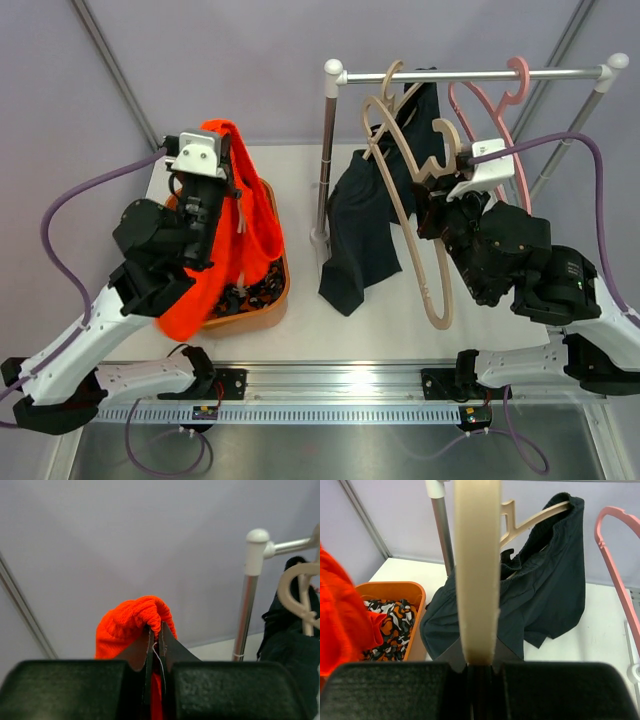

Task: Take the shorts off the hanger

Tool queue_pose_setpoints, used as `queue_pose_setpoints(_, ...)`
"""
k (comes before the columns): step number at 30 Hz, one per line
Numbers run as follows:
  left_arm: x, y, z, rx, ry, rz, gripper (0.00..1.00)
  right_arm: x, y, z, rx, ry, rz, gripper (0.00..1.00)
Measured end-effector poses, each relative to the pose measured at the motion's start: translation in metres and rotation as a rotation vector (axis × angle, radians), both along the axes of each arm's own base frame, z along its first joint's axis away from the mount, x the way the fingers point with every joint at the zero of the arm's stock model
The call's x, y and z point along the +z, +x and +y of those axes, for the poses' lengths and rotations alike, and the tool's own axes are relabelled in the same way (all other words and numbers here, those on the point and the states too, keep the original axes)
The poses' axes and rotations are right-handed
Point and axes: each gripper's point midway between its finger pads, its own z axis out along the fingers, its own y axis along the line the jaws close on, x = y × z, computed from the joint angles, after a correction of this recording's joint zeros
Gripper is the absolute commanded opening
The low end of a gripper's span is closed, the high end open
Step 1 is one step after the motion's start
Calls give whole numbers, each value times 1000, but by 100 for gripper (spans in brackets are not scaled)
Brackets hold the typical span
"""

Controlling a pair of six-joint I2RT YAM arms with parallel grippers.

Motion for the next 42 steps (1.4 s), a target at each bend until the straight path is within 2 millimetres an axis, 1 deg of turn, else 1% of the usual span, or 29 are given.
queue_pose_setpoints(3, -24, 25, 5, 26, 3, 79, 0, -1, -2, -8, -6, 13, 7, 0)
queue_pose_setpoints(5, -35, 36, 11, 44, -11, 122, 0, -1, -3, -13, -7, 20, 9, 0)
queue_pose_setpoints(7, -41, 45, 17, 63, -31, 152, 0, 0, -5, -16, -3, 25, 12, 0)
queue_pose_setpoints(10, -48, 56, 32, 108, -89, 191, 0, 1, -8, -17, 24, 39, 15, 0)
queue_pose_setpoints(14, -68, 69, 60, 183, -189, 259, 0, 4, -16, -16, 98, 65, 22, 0)
queue_pose_setpoints(16, -85, 76, 75, 221, -250, 303, 0, 9, -22, -16, 149, 88, 24, 0)
queue_pose_setpoints(18, -111, 81, 85, 250, -313, 358, 0, 15, -29, -18, 197, 118, 22, 0)
queue_pose_setpoints(20, -147, 84, 86, 258, -360, 434, 10, 22, -35, -22, 238, 147, 16, 0)
queue_pose_setpoints(21, -166, 83, 83, 250, -379, 475, 14, 25, -39, -24, 258, 161, 13, 0)
queue_pose_setpoints(23, -206, 82, 73, 226, -409, 566, 37, 30, -44, -29, 292, 188, 5, 0)
queue_pose_setpoints(24, -224, 82, 68, 210, -425, 605, 46, 35, -48, -33, 310, 206, -2, 0)
queue_pose_setpoints(25, -241, 81, 63, 198, -434, 648, 63, 38, -50, -37, 316, 221, -6, 0)
queue_pose_setpoints(26, -257, 79, 58, 182, -447, 687, 72, 43, -52, -42, 322, 239, -11, 0)
queue_pose_setpoints(27, -268, 77, 55, 173, -453, 714, 79, 47, -53, -47, 318, 254, -15, 0)
queue_pose_setpoints(28, -278, 75, 51, 160, -464, 743, 84, 50, -52, -53, 304, 266, -16, 0)
queue_pose_setpoints(29, -284, 74, 48, 147, -472, 762, 91, 52, -52, -58, 286, 271, -15, 0)
queue_pose_setpoints(30, -287, 73, 45, 137, -480, 772, 93, 51, -50, -64, 261, 271, -12, 0)
queue_pose_setpoints(32, -284, 71, 41, 114, -498, 774, 96, 46, -46, -76, 207, 258, 0, 0)
queue_pose_setpoints(34, -278, 68, 40, 90, -510, 761, 97, 39, -44, -87, 166, 240, 14, 0)
queue_pose_setpoints(35, -273, 66, 39, 77, -516, 751, 98, 35, -44, -95, 141, 228, 27, 0)
queue_pose_setpoints(40, -253, 58, 33, 11, -530, 719, 98, 23, -44, -124, 55, 223, 61, 0)
queue_pose_setpoints(42, -245, 56, 29, -22, -532, 715, 98, 17, -43, -132, 21, 215, 74, 0)
